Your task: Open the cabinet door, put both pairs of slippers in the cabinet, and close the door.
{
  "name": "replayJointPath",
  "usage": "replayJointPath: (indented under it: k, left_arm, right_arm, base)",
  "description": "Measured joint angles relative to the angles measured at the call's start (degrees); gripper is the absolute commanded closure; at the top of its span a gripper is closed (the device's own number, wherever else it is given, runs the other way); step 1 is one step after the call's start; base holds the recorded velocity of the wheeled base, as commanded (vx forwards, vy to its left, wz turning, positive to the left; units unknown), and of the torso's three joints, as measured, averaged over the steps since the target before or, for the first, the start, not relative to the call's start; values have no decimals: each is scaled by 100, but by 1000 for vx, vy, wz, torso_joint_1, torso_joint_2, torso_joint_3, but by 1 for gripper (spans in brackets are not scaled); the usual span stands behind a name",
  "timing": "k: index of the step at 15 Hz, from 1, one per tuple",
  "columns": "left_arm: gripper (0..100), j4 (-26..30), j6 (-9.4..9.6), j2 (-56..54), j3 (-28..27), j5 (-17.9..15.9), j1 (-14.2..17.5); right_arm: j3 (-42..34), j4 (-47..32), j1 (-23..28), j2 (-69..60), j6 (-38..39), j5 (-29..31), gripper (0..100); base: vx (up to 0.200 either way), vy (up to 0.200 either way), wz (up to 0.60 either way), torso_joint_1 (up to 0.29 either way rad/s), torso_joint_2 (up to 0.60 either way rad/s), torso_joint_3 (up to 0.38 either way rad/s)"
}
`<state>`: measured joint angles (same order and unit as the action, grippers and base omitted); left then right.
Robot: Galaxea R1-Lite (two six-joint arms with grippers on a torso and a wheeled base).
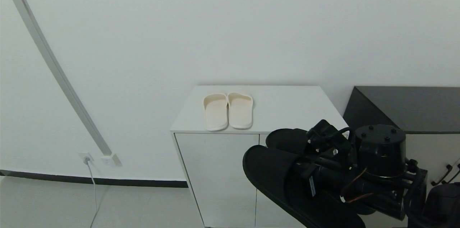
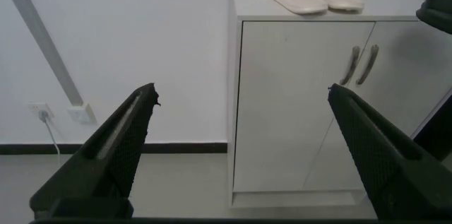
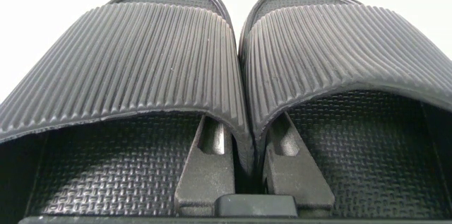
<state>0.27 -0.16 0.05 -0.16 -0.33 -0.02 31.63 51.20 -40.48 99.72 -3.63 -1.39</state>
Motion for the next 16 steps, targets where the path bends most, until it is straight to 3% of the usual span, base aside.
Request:
replayJointPath:
  k: [16]
  left_arm:
    - [0, -2, -6, 0, 0, 0, 2]
  right_arm:
    - [-38, 1, 0, 9, -22, 9, 100]
  base:
    - [0, 0, 0, -204, 501, 293]
